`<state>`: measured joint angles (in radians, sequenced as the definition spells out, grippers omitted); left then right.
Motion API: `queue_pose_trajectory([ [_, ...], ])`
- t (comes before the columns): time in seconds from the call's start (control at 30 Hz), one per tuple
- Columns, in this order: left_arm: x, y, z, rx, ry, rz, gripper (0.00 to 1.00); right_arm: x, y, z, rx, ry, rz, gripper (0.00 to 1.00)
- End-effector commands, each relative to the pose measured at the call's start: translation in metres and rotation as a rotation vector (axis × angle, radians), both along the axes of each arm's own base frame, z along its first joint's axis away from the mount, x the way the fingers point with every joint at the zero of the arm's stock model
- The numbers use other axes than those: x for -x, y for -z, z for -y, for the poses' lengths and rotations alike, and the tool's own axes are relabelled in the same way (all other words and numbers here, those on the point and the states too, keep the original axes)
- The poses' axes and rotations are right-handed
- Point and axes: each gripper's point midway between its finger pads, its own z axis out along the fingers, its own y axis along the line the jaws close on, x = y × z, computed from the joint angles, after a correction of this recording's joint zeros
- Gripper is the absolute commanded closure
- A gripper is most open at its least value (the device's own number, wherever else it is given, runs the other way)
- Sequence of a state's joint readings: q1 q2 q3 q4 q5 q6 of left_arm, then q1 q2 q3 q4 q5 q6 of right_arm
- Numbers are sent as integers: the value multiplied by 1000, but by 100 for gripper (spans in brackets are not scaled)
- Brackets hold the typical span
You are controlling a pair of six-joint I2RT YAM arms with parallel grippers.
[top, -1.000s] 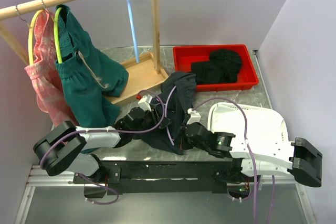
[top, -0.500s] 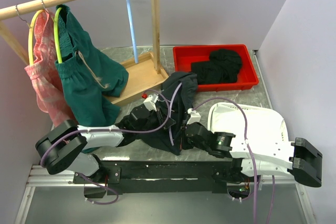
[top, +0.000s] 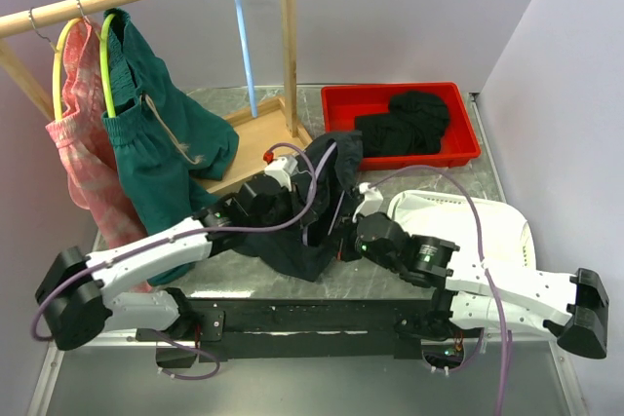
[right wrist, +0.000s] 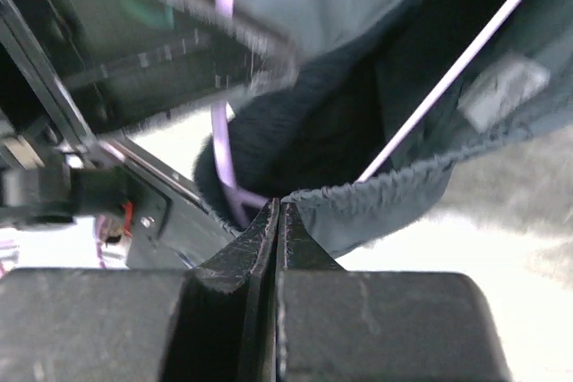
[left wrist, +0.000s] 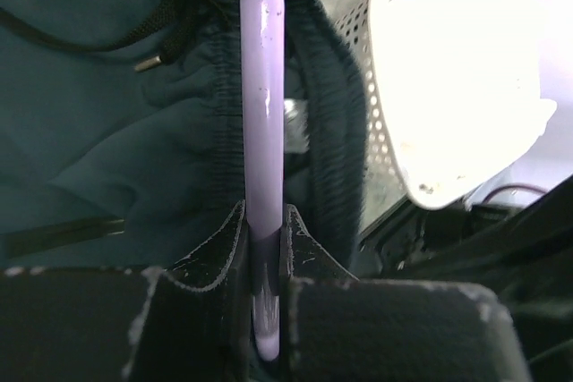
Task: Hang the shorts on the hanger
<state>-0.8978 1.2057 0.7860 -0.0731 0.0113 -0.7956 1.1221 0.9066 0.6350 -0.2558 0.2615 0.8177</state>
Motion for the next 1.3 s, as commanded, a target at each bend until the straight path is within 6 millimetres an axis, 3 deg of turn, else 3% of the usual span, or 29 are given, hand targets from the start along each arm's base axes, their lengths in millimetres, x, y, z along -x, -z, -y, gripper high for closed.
queue_pose_trajectory([
  [0.0, 16, -14, -24, -141, 59, 13, 99, -21, -69, -1, -69, 30, 144, 100],
  [0.03, 17, -30, -26, -129, 62, 32, 99, -22, -78, -1, -78, 28, 158, 100],
  [0.1, 25, -34, -37, -182, 76, 15, 99, -22, -102, -3, -102, 13, 200, 98],
  [0.13, 19, -54, -42, -177, 43, 56, 99, -21, -111, -5, -115, -8, 211, 96],
  [0.17, 19, -61, -47, -191, 32, 64, 99, -19, -119, -7, -115, -36, 235, 92],
  [0.27, 26, -84, -66, -250, 33, 81, 99, -22, -141, -6, -105, -41, 270, 69],
  [0.3, 27, -90, -70, -264, 36, 91, 99, -23, -147, -3, -101, -33, 286, 57],
  [0.43, 41, -114, -91, -267, 39, 108, 99, -46, -155, 23, -35, 83, 328, 44],
  [0.47, 48, -114, -93, -266, 62, 94, 99, -58, -155, 32, -19, 120, 330, 44],
  [0.57, 62, -120, -100, -245, 92, 91, 99, -70, -154, 29, -11, 95, 323, 43],
  [0.7, 72, -126, -110, -232, 105, 97, 99, -89, -148, 9, -4, 56, 309, 40],
  [0.87, 77, -128, -118, -245, 96, 90, 99, -85, -147, -22, -54, -54, 279, 40],
  [1.07, 81, -130, -123, -259, 101, 83, 99, -78, -128, -61, -35, -127, 240, 41],
  [1.17, 83, -131, -126, -258, 102, 80, 99, -83, -114, -70, -9, -122, 210, 46],
  [1.27, 85, -131, -127, -259, 108, 77, 99, -101, -105, -62, 44, -50, 208, 58],
])
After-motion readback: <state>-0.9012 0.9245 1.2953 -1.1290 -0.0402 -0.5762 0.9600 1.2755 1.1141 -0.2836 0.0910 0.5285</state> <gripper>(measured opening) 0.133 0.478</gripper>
